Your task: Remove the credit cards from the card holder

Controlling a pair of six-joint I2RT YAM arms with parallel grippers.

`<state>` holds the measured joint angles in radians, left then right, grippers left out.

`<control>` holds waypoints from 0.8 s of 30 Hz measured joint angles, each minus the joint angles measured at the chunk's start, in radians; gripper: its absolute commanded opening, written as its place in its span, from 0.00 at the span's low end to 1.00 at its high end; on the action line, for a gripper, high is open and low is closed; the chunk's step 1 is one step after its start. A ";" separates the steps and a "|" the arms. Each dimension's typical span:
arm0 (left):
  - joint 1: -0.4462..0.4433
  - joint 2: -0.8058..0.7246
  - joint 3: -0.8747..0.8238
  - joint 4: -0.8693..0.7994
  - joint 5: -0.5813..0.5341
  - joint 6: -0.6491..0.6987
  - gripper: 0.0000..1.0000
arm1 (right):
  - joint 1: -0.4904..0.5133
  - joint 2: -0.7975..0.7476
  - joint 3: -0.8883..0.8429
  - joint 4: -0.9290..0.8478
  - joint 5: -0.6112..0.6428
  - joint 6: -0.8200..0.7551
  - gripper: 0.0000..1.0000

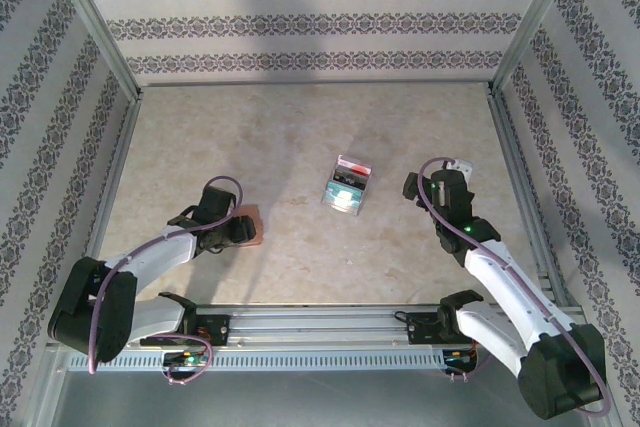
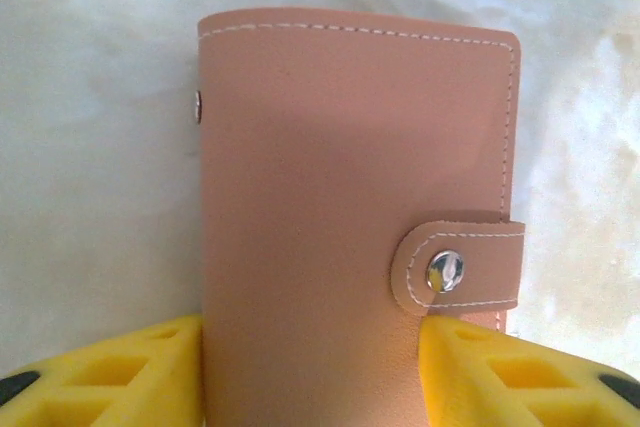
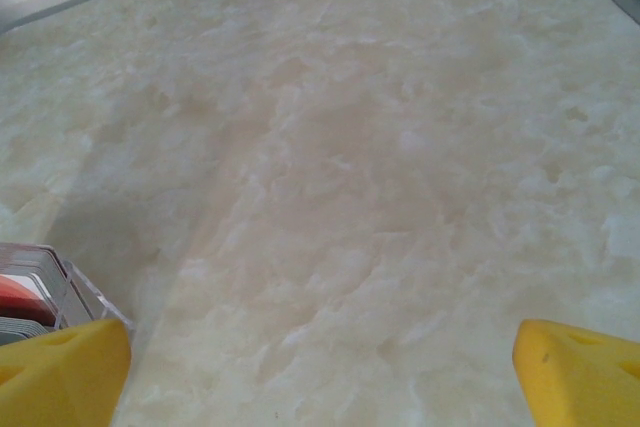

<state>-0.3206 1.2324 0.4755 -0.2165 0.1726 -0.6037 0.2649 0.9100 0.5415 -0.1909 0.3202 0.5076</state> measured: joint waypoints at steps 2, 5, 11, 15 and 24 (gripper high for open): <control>-0.011 0.014 0.000 0.048 0.033 0.000 0.51 | 0.002 0.010 0.000 0.000 -0.008 0.008 0.98; -0.020 0.018 0.000 0.091 0.062 0.000 0.49 | 0.008 0.019 0.001 0.000 -0.018 0.016 0.98; -0.020 0.018 -0.012 0.145 0.071 -0.004 0.44 | 0.019 0.031 0.014 0.000 -0.026 0.019 0.98; -0.020 0.019 -0.036 0.180 0.071 -0.012 0.51 | 0.024 0.037 0.023 0.000 -0.033 0.021 0.98; -0.020 0.056 -0.046 0.221 0.078 -0.014 0.43 | 0.067 0.064 0.048 -0.001 -0.049 0.022 0.98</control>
<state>-0.3405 1.2881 0.4294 0.0048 0.2508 -0.6182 0.3321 0.9741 0.5900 -0.1921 0.2710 0.5297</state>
